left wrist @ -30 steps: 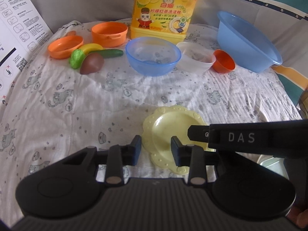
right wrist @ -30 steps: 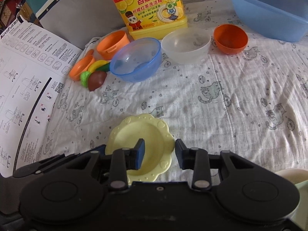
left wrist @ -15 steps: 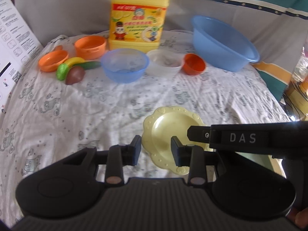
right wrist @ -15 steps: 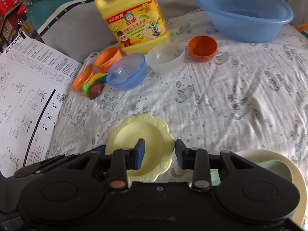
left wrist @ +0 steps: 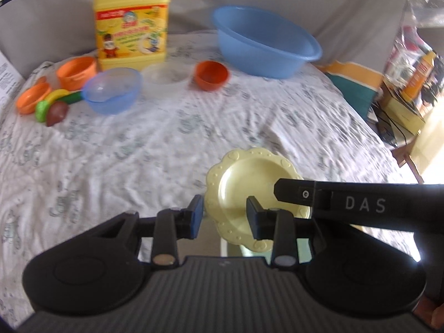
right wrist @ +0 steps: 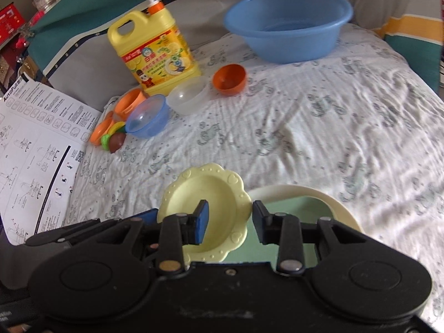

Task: Organize plates and bowls
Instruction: 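Carry the yellow plate with both grippers onto the green plate and open both, then lift both open grippers away from the plate stack, then move both grippers to the blue bowl rim and close on it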

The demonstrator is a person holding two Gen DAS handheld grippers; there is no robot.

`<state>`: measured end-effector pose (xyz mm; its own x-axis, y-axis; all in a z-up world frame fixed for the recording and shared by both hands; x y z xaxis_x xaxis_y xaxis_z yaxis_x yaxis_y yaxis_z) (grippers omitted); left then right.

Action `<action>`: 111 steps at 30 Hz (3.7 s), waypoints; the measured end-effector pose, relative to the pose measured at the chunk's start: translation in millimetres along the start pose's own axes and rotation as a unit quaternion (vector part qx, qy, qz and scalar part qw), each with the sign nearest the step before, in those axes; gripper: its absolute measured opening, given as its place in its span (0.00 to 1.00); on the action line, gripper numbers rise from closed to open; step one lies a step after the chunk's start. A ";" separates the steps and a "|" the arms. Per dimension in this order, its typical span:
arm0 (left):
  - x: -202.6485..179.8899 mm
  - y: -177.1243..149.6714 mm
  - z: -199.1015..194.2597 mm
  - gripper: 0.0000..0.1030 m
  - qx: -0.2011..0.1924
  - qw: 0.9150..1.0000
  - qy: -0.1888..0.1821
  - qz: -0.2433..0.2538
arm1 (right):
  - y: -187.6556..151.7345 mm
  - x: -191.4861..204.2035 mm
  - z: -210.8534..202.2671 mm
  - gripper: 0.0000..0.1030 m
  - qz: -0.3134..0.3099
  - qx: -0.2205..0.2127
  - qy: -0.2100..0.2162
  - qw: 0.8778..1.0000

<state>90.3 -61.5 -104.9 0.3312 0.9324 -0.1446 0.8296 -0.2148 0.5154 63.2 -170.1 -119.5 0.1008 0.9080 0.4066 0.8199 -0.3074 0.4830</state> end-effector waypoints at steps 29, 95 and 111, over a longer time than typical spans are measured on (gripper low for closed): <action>-55.5 -37.6 29.7 0.33 0.073 0.996 0.004 0.053 | -50.3 -55.5 -10.1 0.35 0.046 0.027 -0.008 0.999; 200.4 55.1 -0.6 1.00 -0.036 0.982 0.117 -0.146 | 44.3 60.5 59.4 1.00 -0.003 0.007 -0.042 0.999; 232.3 138.5 80.0 0.95 -0.012 0.977 0.188 -0.099 | 114.7 76.9 128.0 0.81 0.084 0.003 -0.003 0.996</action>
<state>318.0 102.1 -134.7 -0.0270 0.9968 0.0747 0.8484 -0.0167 0.5291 237.1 -99.1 -132.1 0.2394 0.8455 0.4773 0.7947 -0.4530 0.4040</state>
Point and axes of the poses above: each gripper's, at about its wrist camera, not at the fingertips, and z roughly the way its jaws point, x to its left, y to its top, the point moved 10 cm from there along z, roughly the way its jaws point, and after that the axes turned 6 degrees about x, right-handed, at the moved point
